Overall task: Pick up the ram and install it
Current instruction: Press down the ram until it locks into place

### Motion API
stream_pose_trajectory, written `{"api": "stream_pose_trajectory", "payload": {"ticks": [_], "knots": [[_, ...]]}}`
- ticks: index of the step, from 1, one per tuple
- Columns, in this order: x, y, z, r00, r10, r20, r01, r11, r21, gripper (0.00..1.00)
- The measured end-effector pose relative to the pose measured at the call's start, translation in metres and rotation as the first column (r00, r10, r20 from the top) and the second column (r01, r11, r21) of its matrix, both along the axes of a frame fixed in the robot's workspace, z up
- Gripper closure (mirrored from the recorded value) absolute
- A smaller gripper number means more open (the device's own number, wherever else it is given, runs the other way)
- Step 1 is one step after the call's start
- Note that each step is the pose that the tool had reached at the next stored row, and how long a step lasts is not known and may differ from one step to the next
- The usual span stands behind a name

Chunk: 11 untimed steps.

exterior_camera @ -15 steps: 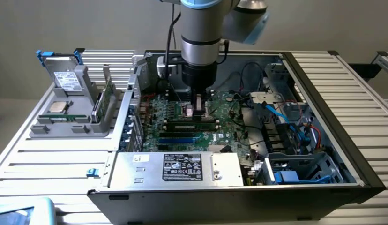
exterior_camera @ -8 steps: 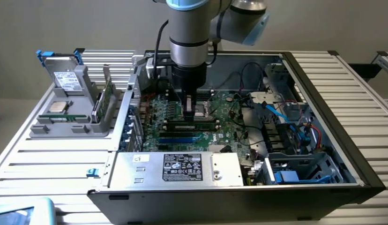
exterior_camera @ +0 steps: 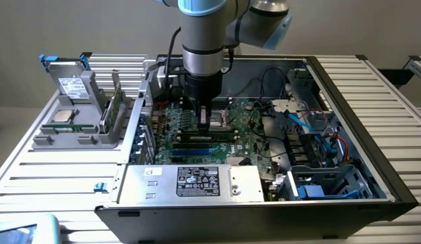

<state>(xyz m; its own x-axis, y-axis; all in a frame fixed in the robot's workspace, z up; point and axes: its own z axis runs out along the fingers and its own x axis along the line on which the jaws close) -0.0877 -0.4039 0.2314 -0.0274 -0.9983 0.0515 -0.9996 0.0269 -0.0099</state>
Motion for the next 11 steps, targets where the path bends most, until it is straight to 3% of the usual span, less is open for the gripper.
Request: {"api": "stream_pose_trajectory", "payload": {"ticks": [6, 11], "knots": [[-0.001, -0.0001, -0.0044, 1.0, 0.0, 0.0005, 0.0, 0.9999, -0.0101, 0.89], [-0.0011, 0.0, -0.0059, 1.0, 0.0, 0.0028, 0.0, 0.9999, -0.015, 0.89]]}}
